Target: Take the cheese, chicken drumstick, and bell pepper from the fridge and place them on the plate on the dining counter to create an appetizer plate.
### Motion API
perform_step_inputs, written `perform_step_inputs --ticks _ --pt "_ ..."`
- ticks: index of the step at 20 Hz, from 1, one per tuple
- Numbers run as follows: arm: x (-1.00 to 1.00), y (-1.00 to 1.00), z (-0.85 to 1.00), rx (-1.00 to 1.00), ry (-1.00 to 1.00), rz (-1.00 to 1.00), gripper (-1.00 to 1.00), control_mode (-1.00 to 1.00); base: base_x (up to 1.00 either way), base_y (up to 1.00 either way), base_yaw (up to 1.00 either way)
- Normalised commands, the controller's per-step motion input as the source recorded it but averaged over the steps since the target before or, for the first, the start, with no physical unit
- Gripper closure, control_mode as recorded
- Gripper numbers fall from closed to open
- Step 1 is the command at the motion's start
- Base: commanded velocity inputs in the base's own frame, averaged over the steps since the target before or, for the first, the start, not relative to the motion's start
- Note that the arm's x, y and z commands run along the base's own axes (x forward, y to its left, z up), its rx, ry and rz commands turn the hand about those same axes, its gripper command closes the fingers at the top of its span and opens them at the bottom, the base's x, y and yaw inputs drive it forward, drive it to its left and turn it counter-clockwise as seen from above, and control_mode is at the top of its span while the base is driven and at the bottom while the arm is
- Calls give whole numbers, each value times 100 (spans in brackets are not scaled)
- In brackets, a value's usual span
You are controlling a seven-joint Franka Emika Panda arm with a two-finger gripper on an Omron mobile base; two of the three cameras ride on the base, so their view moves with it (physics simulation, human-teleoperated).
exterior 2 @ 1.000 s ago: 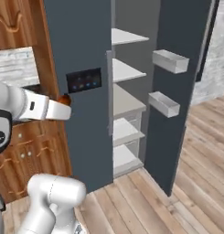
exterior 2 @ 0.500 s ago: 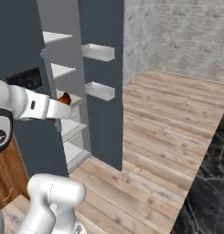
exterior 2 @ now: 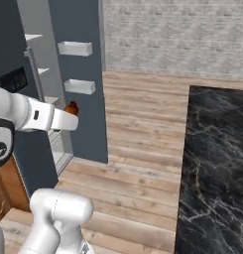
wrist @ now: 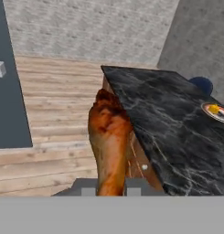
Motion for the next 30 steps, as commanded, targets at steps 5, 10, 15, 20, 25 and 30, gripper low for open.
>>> perform_step_inputs --ticks 5,10,15,20,25,30 --pt "0 0 0 0 0 0 100 100 -100 61 -35" --pt "0 0 0 0 0 0 100 100 -95 -43 -33" --pt "0 0 0 0 0 0 100 100 -39 -100 -23" --pt "0 0 0 0 0 0 100 100 -4 -100 -14" --pt "0 0 0 0 0 0 100 100 -21 -100 -8" --pt "0 0 0 0 0 0 100 100 -36 -100 -6"
